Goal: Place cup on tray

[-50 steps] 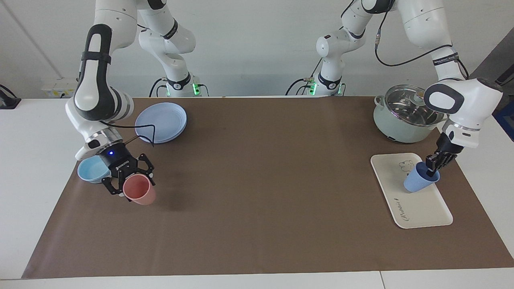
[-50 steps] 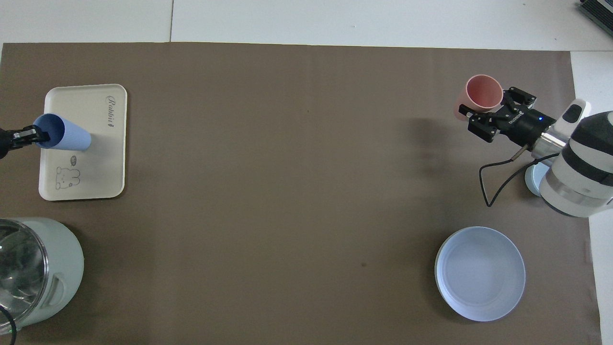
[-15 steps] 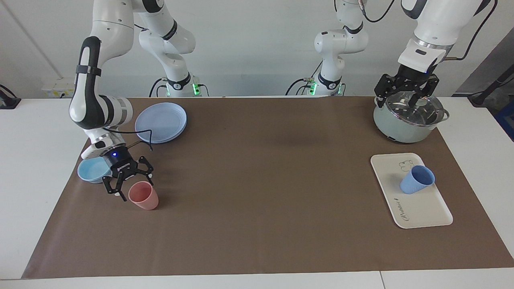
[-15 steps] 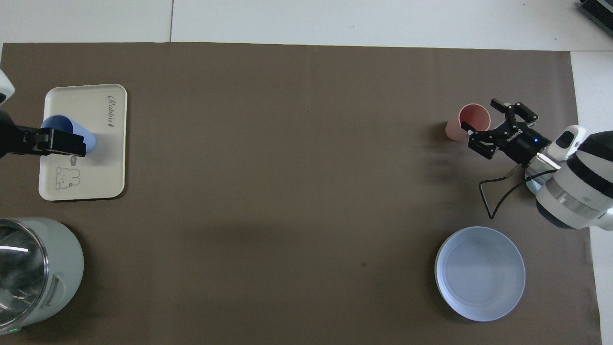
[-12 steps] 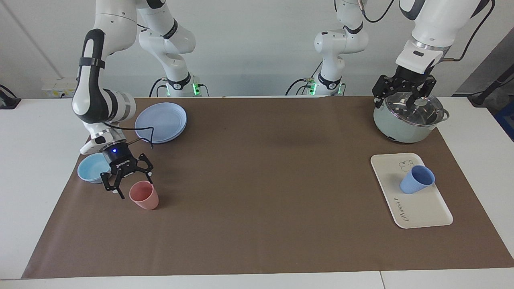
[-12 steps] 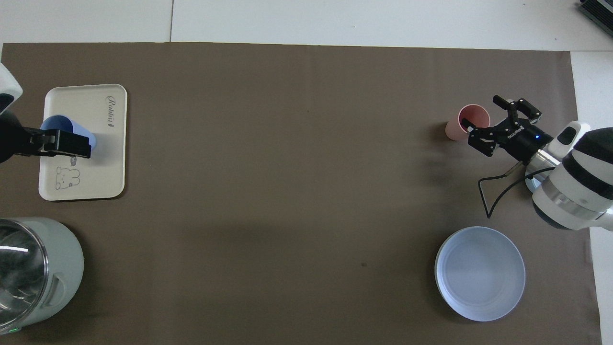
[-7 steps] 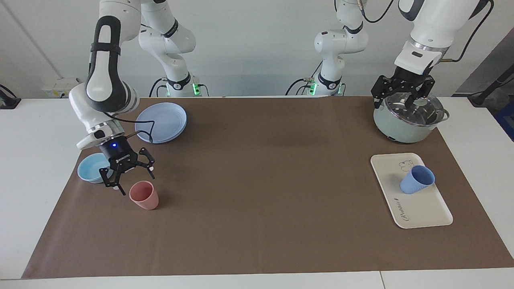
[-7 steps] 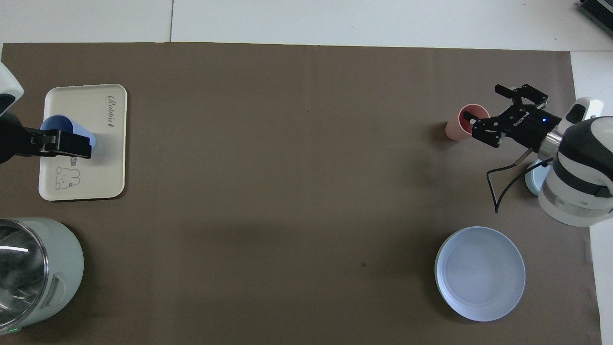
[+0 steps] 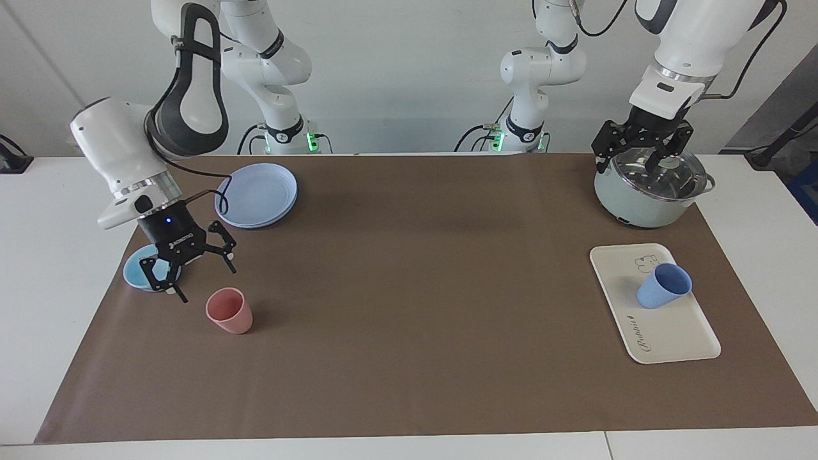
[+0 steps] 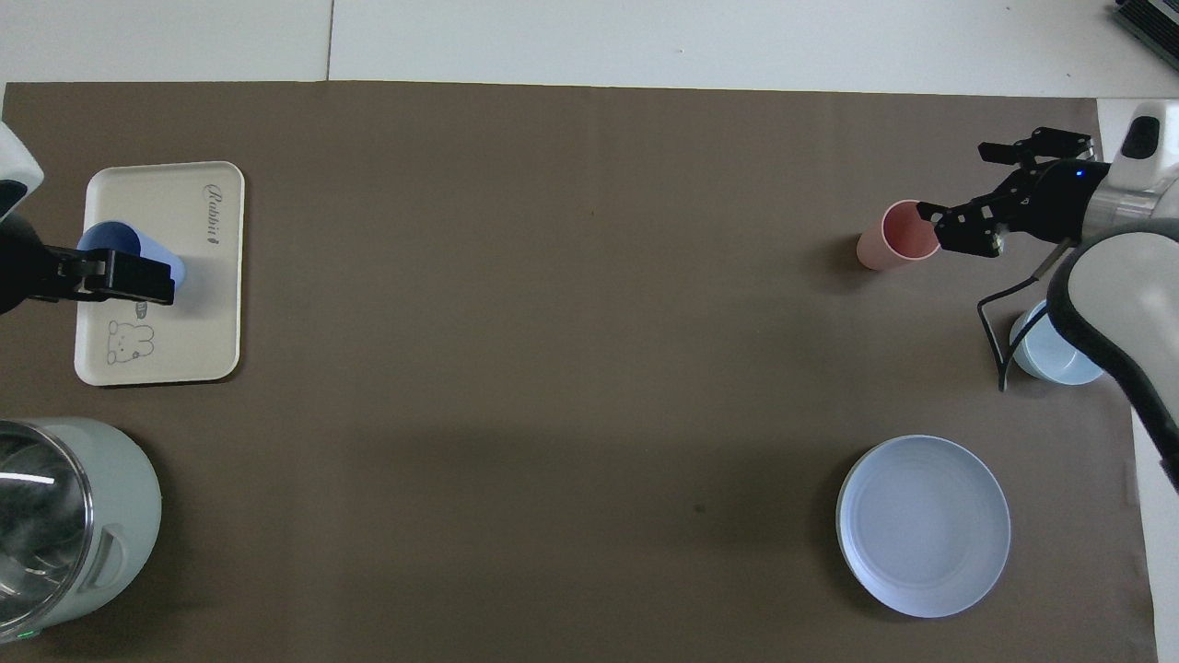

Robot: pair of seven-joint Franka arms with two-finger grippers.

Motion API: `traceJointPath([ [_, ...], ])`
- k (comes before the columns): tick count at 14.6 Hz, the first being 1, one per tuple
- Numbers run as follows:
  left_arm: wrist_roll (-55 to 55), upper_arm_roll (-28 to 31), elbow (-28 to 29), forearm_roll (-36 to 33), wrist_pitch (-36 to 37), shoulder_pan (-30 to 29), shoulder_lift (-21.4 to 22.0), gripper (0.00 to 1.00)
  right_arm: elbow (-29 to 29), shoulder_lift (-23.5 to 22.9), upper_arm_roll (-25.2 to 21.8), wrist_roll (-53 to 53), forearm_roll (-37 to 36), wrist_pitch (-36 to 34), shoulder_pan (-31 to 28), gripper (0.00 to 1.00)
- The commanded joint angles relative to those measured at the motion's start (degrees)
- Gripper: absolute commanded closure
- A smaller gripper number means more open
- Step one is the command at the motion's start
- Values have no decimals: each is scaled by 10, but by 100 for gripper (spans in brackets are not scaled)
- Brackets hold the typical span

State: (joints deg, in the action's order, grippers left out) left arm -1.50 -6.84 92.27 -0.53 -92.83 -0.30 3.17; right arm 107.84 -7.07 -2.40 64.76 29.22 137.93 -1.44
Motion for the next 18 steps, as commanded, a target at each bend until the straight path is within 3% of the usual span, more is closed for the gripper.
traceJointPath([
  [1,1,3,17,6,-6,1,10,0,-42,25,1,-169,-156,-114,-5,0],
  [3,0,3,17,6,-5,1,10,0,-60,40,2,-281,-240,-179,-5,0],
  [7,-5,4,17,6,-4,0,10,0,-69,73,0,-473,-267,-244,-5,0],
  [11,2,3,18,6,-8,8,10,0,-126,72,5,-654,-272,-392,-9,0],
  [15,-3,3,18,6,-3,3,10,0,-155,73,1,-688,-266,-477,-11,0],
  [18,-3,3,19,6,-3,2,10,0,-147,86,0,-677,-268,-488,-18,0],
])
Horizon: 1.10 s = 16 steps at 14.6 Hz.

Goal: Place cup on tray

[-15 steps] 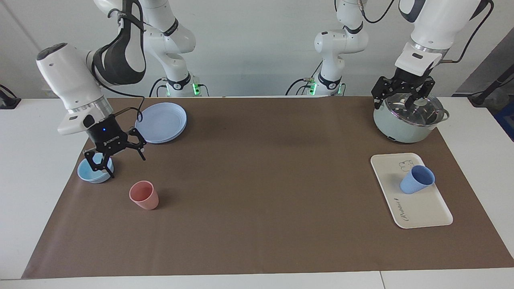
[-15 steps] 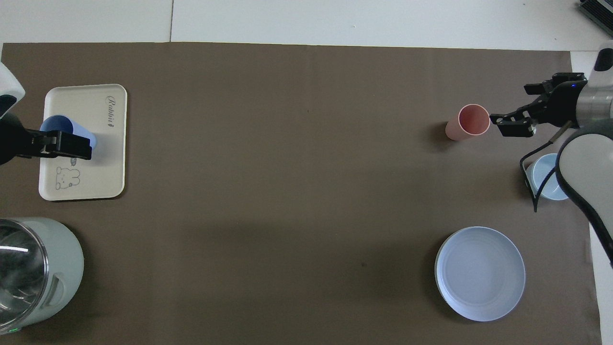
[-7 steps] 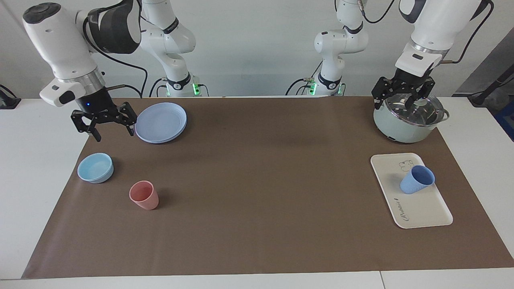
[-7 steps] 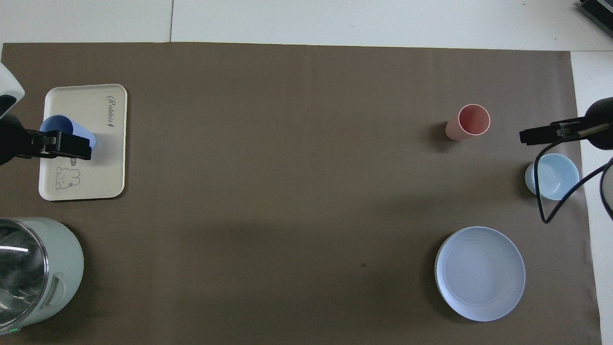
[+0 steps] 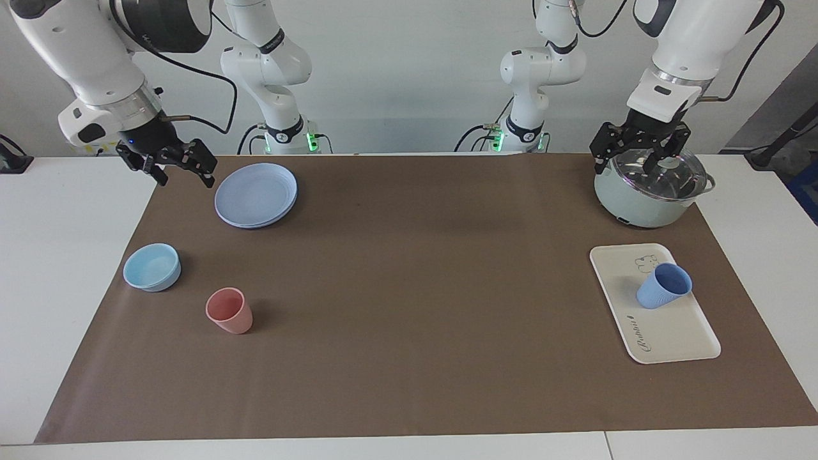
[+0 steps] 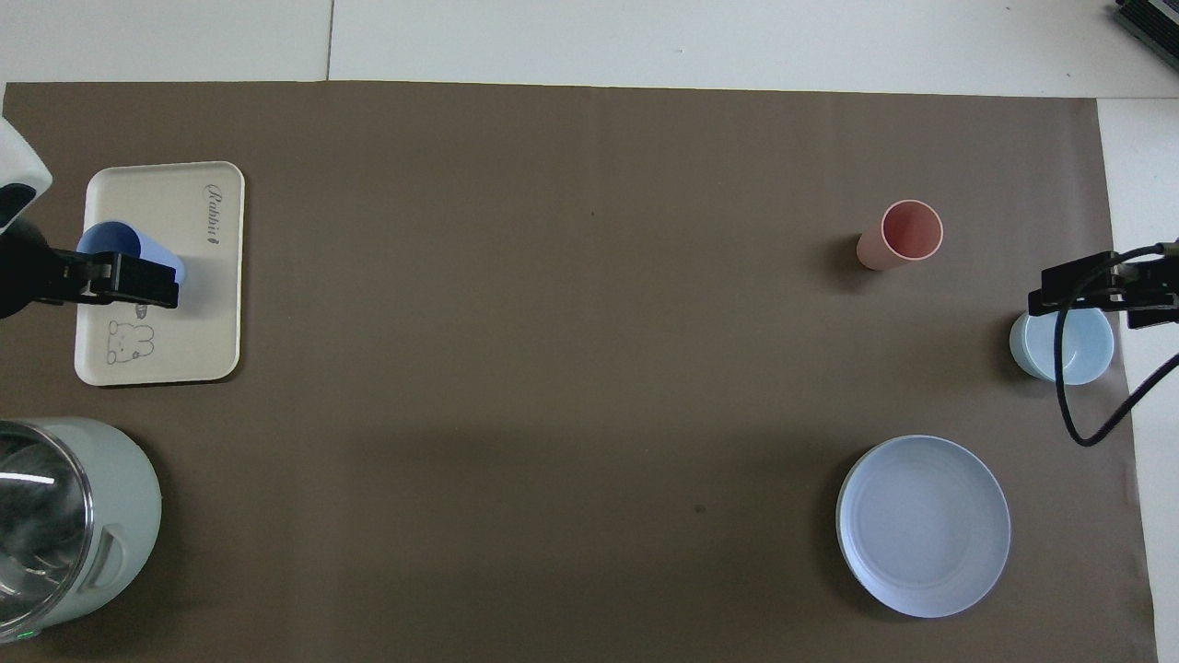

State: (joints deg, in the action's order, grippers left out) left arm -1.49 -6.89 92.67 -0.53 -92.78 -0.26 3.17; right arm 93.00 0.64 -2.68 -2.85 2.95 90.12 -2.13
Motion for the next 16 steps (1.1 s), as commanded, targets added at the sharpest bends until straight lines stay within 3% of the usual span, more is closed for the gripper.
traceJointPath([
  [1,-3,4,15,6,-4,2,11,0,2,9,3,0,-5,-7,-14,0],
  [16,28,6,14,6,-7,0,10,0,-11,9,13,-1,-45,-4,-4,0],
])
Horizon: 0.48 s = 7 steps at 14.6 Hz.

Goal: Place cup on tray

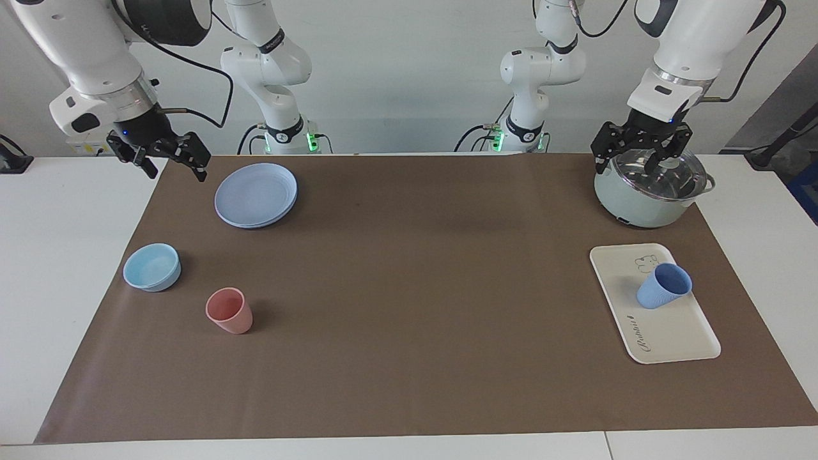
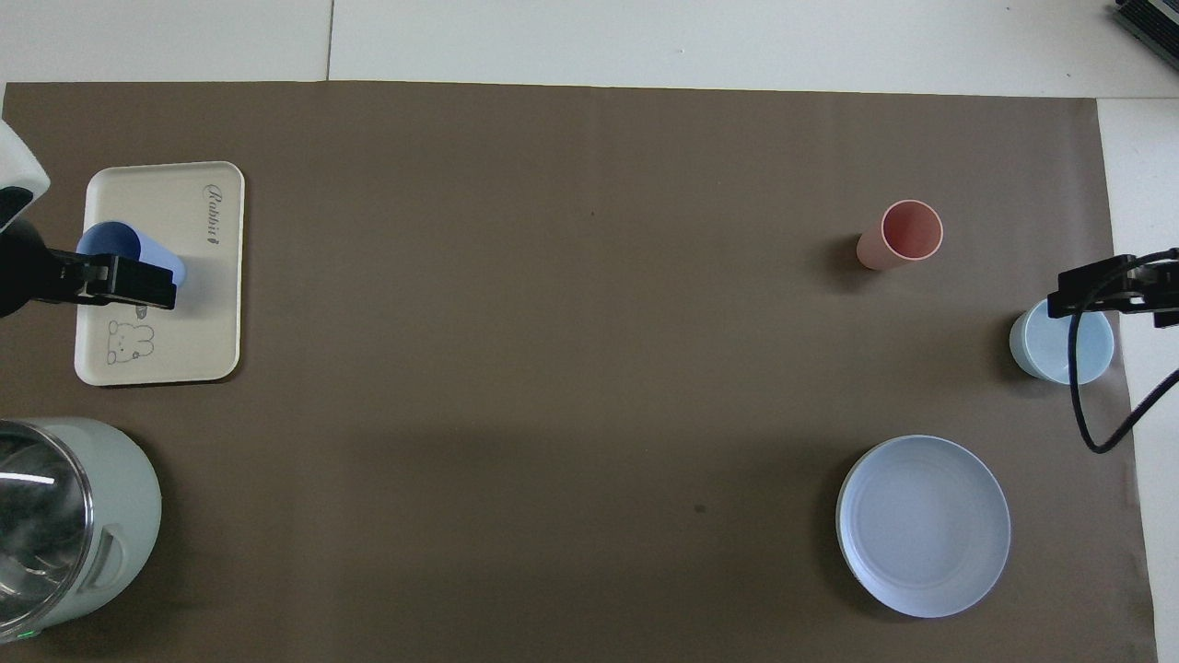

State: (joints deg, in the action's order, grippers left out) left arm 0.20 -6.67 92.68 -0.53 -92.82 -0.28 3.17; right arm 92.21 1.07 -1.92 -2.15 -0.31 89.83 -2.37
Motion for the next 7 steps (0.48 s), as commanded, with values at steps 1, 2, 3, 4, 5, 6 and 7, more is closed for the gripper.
traceJointPath([
  [1,11,4,14,6,-7,0,10,0,-18,2,9,-13,-9,-11,1,0],
  [2,9,3,15,6,-8,0,10,0,-27,1,16,-22,-5,-18,0,0],
  [3,7,4,15,6,-9,0,10,0,-27,0,21,-34,-4,-17,-2,0],
  [4,6,4,15,7,-9,0,10,0,-26,0,21,-36,-3,-16,-2,0],
  [5,6,4,15,7,-7,0,10,0,-23,2,21,-33,-3,-17,-2,0],
  [6,6,5,15,7,-7,0,10,0,-23,2,21,-32,-3,-19,-2,0],
  [7,7,5,15,7,-7,0,10,0,-24,3,22,-32,-3,-19,-1,0],
])
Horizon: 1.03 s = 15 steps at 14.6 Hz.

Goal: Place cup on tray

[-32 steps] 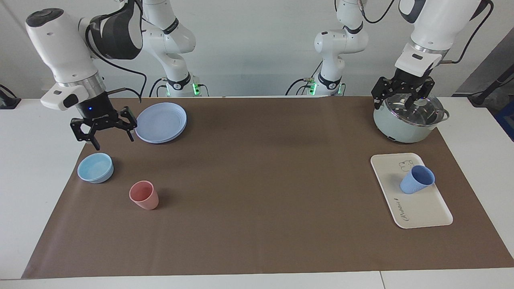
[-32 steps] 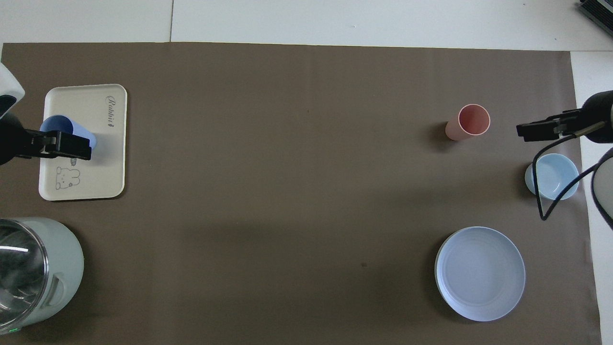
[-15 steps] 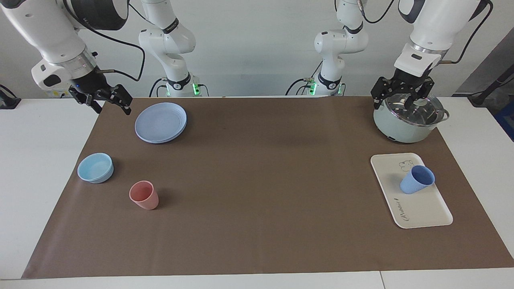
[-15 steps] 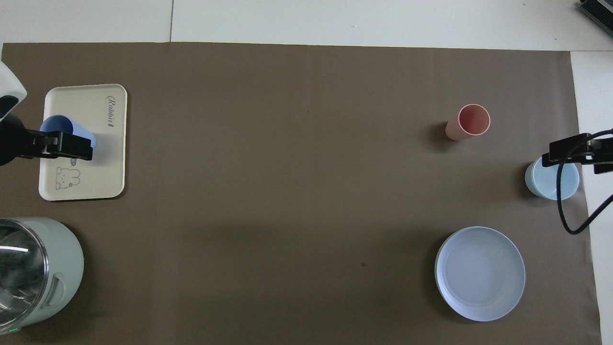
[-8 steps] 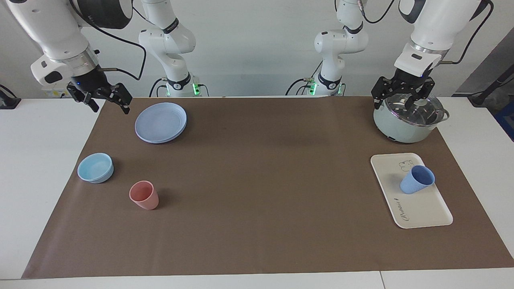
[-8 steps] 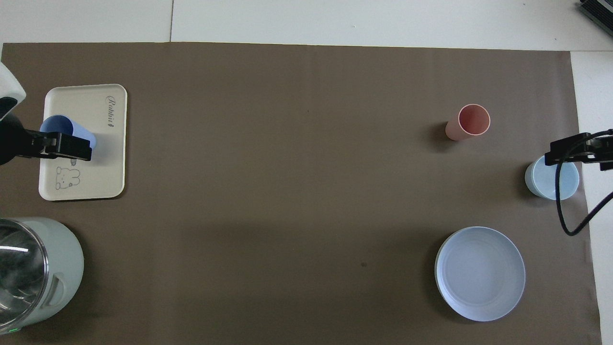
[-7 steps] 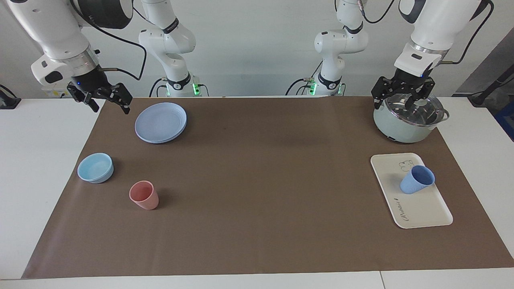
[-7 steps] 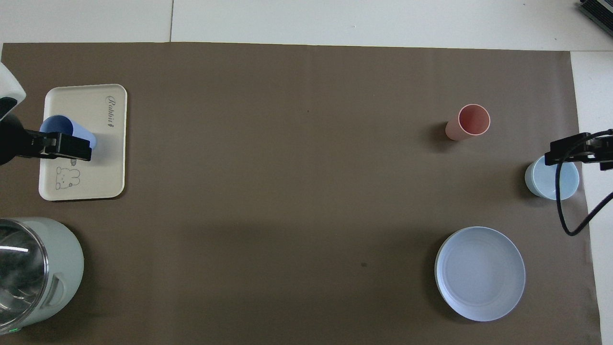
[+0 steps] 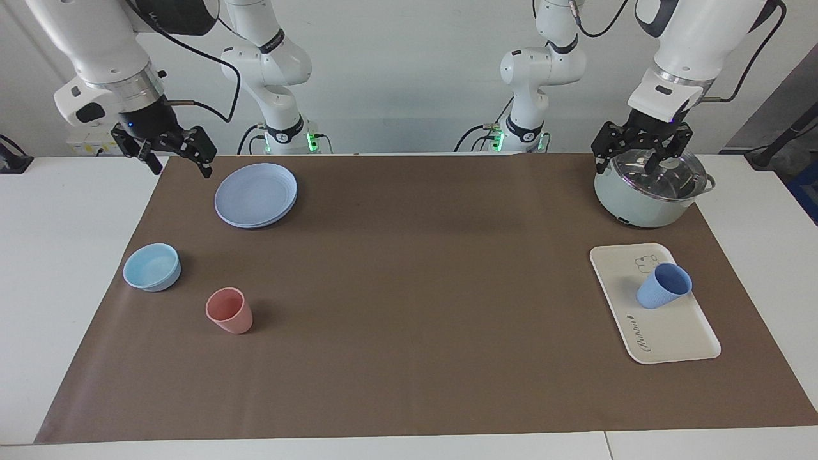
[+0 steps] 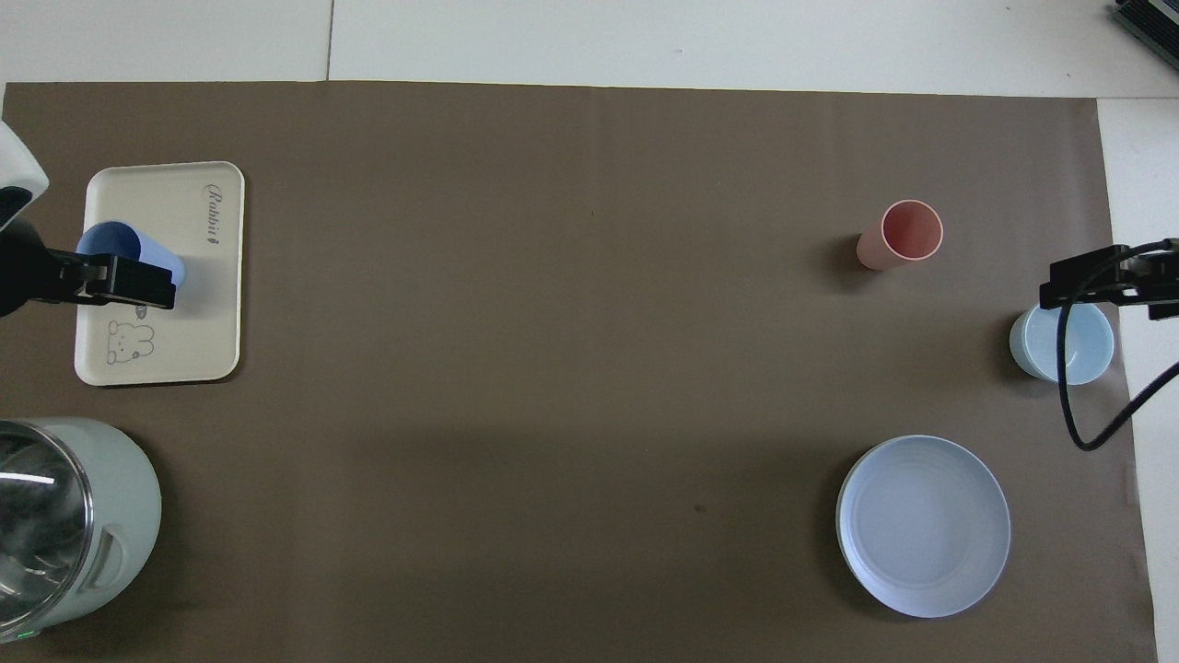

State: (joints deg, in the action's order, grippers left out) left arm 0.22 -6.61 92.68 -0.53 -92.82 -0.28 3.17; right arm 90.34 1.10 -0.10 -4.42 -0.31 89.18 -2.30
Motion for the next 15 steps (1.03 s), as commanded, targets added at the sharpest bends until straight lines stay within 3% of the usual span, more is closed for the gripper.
traceJointPath([
  [1,7,5,14,7,-7,0,11,0,-5,2,5,-9,-3,-10,-2,0],
  [5,11,7,14,8,-7,-6,10,0,-5,3,4,-8,-3,-12,0,0],
  [8,11,7,14,7,-6,-6,10,0,-4,3,-40,-8,-3,-13,44,0],
  [15,7,8,14,7,-3,-6,10,0,-1,5,-53,-9,-3,-16,64,0],
])
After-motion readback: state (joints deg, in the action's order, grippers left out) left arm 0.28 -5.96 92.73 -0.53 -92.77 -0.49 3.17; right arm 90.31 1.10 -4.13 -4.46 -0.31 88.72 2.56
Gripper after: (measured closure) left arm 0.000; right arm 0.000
